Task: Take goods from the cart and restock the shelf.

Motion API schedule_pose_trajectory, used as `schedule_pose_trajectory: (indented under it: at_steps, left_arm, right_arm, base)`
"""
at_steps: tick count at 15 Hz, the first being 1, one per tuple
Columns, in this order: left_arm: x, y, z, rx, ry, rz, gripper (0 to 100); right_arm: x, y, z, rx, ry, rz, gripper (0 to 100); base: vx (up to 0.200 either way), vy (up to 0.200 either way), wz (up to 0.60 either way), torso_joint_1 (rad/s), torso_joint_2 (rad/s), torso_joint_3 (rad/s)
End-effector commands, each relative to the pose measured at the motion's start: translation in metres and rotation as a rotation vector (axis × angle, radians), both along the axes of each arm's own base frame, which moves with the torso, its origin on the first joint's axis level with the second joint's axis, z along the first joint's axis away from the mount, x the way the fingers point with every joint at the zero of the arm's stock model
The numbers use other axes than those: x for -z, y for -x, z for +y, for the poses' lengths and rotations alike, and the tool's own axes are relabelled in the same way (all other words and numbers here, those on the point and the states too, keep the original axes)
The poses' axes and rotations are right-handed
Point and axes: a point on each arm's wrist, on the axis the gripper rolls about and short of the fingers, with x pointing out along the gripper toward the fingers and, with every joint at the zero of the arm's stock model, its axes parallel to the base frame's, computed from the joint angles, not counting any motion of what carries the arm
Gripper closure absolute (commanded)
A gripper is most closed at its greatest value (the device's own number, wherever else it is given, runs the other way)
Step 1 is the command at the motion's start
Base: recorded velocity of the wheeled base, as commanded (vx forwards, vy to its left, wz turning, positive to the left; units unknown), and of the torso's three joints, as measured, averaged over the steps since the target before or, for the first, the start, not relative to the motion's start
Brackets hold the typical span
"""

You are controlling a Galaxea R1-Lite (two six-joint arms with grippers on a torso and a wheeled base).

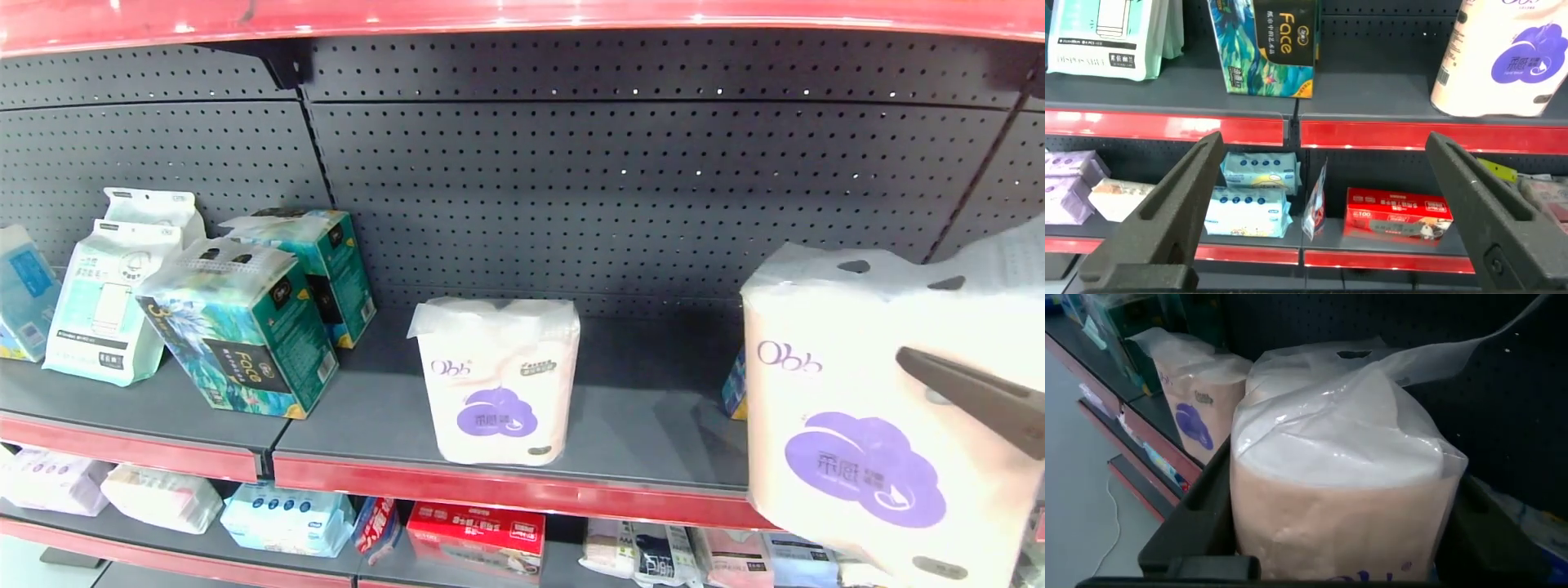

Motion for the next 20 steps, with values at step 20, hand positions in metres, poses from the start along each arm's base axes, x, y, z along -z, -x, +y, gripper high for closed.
schedule_pose_trajectory:
  at_steps: [20]
  left_arm:
    - [0.0,0.0,0.0,-0.001,0.0,0.001,0]
  right_arm:
    - [0.011,-0.103,0.065,-0.123,-0.032,0.136,100]
  base:
    - [0.0,0.0,0.0,0.0,0.0,0.0]
